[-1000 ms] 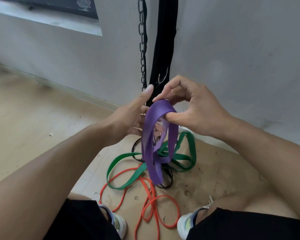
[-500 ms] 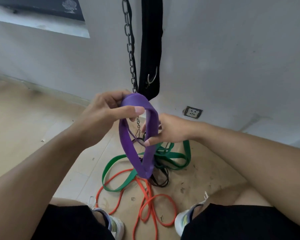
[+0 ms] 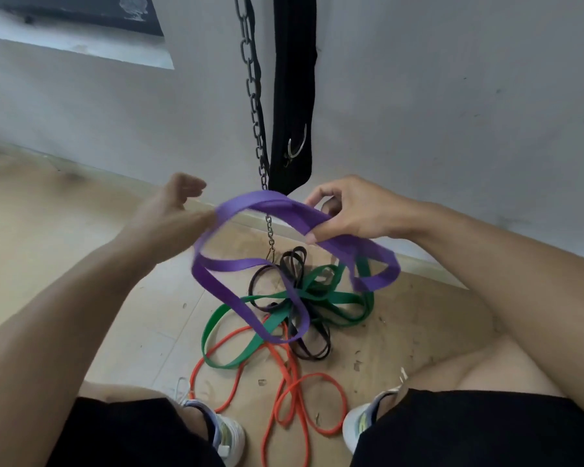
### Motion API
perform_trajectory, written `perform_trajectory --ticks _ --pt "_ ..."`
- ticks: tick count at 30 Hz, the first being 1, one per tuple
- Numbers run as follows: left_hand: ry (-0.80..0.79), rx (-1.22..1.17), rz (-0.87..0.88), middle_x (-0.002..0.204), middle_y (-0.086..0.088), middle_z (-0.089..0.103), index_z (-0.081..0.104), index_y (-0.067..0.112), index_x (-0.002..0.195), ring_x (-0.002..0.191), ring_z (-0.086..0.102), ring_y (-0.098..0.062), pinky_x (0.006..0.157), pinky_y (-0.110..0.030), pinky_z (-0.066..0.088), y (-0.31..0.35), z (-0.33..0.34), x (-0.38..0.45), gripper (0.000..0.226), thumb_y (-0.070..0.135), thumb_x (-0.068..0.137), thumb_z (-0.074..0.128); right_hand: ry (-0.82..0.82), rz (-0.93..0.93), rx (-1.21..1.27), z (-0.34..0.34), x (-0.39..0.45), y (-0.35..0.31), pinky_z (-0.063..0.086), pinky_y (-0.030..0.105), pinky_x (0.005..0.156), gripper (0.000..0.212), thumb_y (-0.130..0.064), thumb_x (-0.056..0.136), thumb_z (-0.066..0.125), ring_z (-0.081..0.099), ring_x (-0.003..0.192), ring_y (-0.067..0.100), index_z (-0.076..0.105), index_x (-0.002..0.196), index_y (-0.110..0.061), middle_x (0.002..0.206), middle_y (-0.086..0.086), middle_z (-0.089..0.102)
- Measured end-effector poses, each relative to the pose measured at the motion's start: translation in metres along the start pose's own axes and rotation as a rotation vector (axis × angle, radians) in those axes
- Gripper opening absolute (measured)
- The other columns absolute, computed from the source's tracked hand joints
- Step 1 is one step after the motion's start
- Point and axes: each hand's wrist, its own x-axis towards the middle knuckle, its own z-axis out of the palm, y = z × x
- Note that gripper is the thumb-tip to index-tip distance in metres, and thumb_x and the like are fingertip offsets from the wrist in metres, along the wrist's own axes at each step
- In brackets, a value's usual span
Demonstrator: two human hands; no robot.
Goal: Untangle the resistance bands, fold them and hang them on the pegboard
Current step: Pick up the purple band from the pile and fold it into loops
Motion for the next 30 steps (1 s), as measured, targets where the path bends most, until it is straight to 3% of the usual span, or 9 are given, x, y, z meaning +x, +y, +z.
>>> perform_trajectory --ticks 5,11,13,15,18,20,23,26,30 --pt "-0.2 -0.087 0.17 0.123 0.021 0.064 0.062 0.035 0.125 0.111 0.056 0.009 0.104 -0.029 0.041 0.019 0.029 -0.018 0.068 0.077 0.072 0.068 -0.058 -0.131 -0.273 0.019 -0.004 -0.013 0.056 0.019 0.068 0.04 -0.02 0.077 0.091 0.069 0.07 -0.002 0.077 0.112 -0.033 0.081 -0.012 0.076" --pt "-0.359 -0.341 -0.141 0.116 -0.007 0.075 0.07 0.011 0.118 0.116 0.067 -0.027 0.115 -0.048 0.039 0.017 0.045 -0.002 0.079 0.078 0.089 0.041 0.116 -0.703 -0.653 0.037 -0.014 -0.03 0.05 0.044 0.082 0.031 -0.002 0.076 0.077 0.054 0.083 0.014 0.078 0.092 -0.029 0.084 -0.017 0.067" --pt "-0.59 -0.4 -0.231 0.11 -0.023 0.071 0.062 -0.003 0.122 0.107 0.063 -0.045 0.106 -0.051 0.044 0.015 0.048 -0.005 0.095 0.082 0.088 0.04 0.177 -0.885 -0.69 0.045 -0.02 -0.036 0.045 0.039 0.086 0.024 -0.003 0.077 0.075 0.053 0.089 0.015 0.078 0.086 -0.025 0.085 -0.011 0.068" --pt "-0.749 -0.546 -0.254 0.097 -0.027 0.061 0.061 -0.001 0.111 0.094 0.056 -0.042 0.083 -0.047 0.045 0.02 0.05 -0.014 0.085 0.078 0.092 0.039 0.2 -0.989 -0.711 0.051 -0.027 -0.041 0.038 0.036 0.089 0.022 -0.001 0.076 0.075 0.055 0.094 0.019 0.079 0.084 -0.021 0.086 -0.003 0.07" --pt "-0.806 -0.797 -0.307 0.082 -0.014 0.05 0.063 0.011 0.093 0.08 0.051 -0.033 0.074 -0.041 0.043 0.035 0.046 -0.021 0.065 0.074 0.09 0.048 0.163 -1.046 -0.821 0.058 -0.032 -0.046 0.04 0.037 0.089 0.017 -0.01 0.083 0.074 0.059 0.092 0.022 0.077 0.085 -0.027 0.084 -0.006 0.067" --pt "-0.792 -0.834 -0.301 0.093 -0.011 0.049 0.06 0.01 0.11 0.088 0.046 -0.034 0.083 -0.042 0.041 0.039 0.041 -0.022 0.069 0.074 0.084 0.057 0.137 -1.073 -0.863 0.065 -0.032 -0.046 0.041 0.035 0.091 0.014 -0.017 0.089 0.074 0.057 0.09 0.02 0.075 0.082 -0.03 0.082 -0.009 0.065" --pt "-0.719 -0.83 -0.272 0.115 -0.009 0.074 0.052 0.001 0.128 0.1 0.069 -0.028 0.099 -0.041 0.048 0.042 0.036 -0.025 0.069 0.055 0.086 0.062 0.082 -1.074 -0.924 0.084 -0.033 -0.044 0.041 0.036 0.087 0.017 -0.018 0.092 0.07 0.056 0.087 0.021 0.071 0.078 -0.028 0.079 -0.007 0.062" --pt "-0.653 -0.562 -0.167 0.115 -0.014 0.076 0.058 0.005 0.129 0.105 0.073 -0.031 0.104 -0.046 0.051 0.038 0.039 -0.026 0.06 0.053 0.093 0.057 -0.074 -1.019 -0.969 0.099 -0.036 -0.039 0.041 0.035 0.095 0.014 -0.018 0.092 0.065 0.06 0.091 0.022 0.076 0.092 -0.028 0.083 -0.007 0.067" --pt "-0.715 -0.149 -0.171 0.114 -0.014 0.075 0.073 0.009 0.116 0.097 0.07 -0.027 0.092 -0.043 0.056 0.024 0.034 -0.02 0.103 0.094 0.076 0.032 -0.001 -0.669 -0.792 0.095 -0.032 -0.035 0.049 0.036 0.093 0.036 -0.014 0.078 0.074 0.068 0.103 0.02 0.077 0.107 -0.035 0.096 -0.009 0.078"
